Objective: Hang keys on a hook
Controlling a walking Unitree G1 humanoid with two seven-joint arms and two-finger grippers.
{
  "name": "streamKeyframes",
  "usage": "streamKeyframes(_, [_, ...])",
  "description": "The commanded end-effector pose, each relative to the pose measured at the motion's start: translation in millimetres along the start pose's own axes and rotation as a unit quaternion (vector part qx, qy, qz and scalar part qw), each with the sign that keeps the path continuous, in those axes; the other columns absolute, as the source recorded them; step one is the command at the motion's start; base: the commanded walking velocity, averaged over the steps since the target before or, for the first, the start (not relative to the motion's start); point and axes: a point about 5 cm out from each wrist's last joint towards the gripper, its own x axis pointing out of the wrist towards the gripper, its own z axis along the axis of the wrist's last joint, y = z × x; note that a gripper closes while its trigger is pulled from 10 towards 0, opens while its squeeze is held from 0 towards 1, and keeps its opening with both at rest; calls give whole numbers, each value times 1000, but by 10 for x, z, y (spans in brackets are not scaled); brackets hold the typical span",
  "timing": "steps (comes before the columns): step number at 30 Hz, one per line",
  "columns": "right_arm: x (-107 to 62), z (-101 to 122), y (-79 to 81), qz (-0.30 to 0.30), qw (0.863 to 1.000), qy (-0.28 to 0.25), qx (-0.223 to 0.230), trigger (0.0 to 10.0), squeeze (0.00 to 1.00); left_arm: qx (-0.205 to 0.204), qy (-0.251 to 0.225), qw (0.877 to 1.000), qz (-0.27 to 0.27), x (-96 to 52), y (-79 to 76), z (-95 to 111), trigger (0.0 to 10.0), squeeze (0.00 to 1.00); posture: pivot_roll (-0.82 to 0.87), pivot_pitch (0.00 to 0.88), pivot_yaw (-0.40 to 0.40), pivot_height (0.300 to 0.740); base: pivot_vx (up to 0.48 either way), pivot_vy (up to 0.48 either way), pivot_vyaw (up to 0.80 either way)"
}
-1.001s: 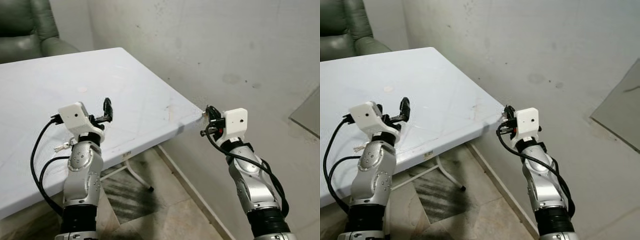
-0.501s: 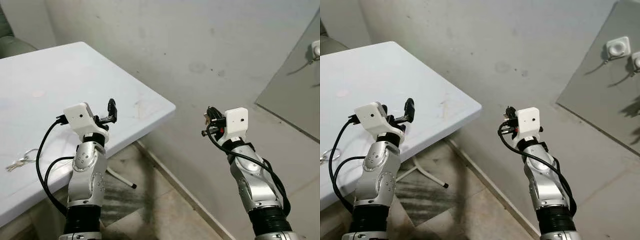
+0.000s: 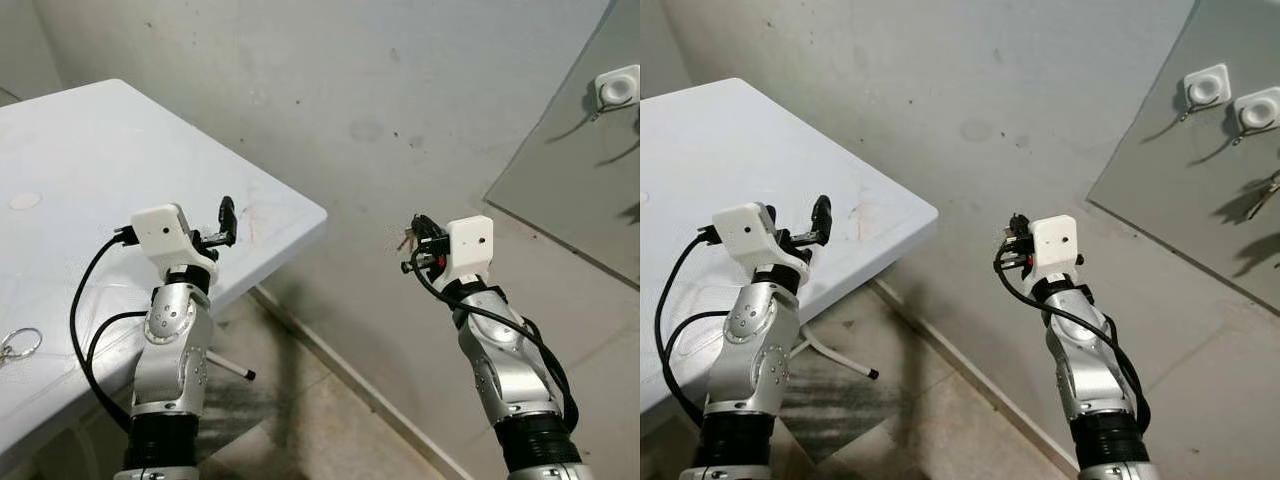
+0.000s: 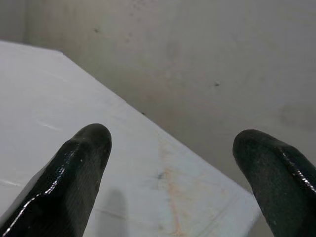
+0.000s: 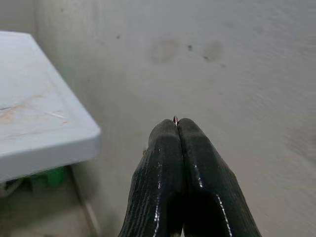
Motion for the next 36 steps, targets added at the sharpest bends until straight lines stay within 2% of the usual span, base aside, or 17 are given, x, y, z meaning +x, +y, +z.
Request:
streamKeyframes(1, [-16, 34, -95, -14, 1000, -3, -8, 10000, 0, 1, 5, 1000, -12, 22, -131, -3, 10000, 0, 68, 0, -105, 740, 0, 0, -775])
streamKeyframes(6, [-12, 35, -98, -13, 1000, -3, -9, 10000, 0, 13, 3, 1000, -1, 23, -118, 1, 10000, 0, 69, 0, -107, 740, 0, 0, -770])
streamKeyframes(18, [-11, 42, -101, -13, 1000, -2, -10, 10000, 0, 15, 6, 1000, 12, 25, -86, 4, 10000, 0, 71, 0, -109, 740, 0, 0, -774])
streamKeyframes(32, [-22, 45, -98, -15, 1000, -5, -4, 10000, 0, 21, 12, 1000, 8, 18, -106, -3, 10000, 0, 68, 2, -105, 740, 0, 0, -772])
streamKeyframes(36, [-25, 54, -100, -15, 1000, -9, -7, 10000, 0, 24, 14, 1000, 5, 13, -114, -10, 10000, 0, 68, 2, -103, 740, 0, 0, 0])
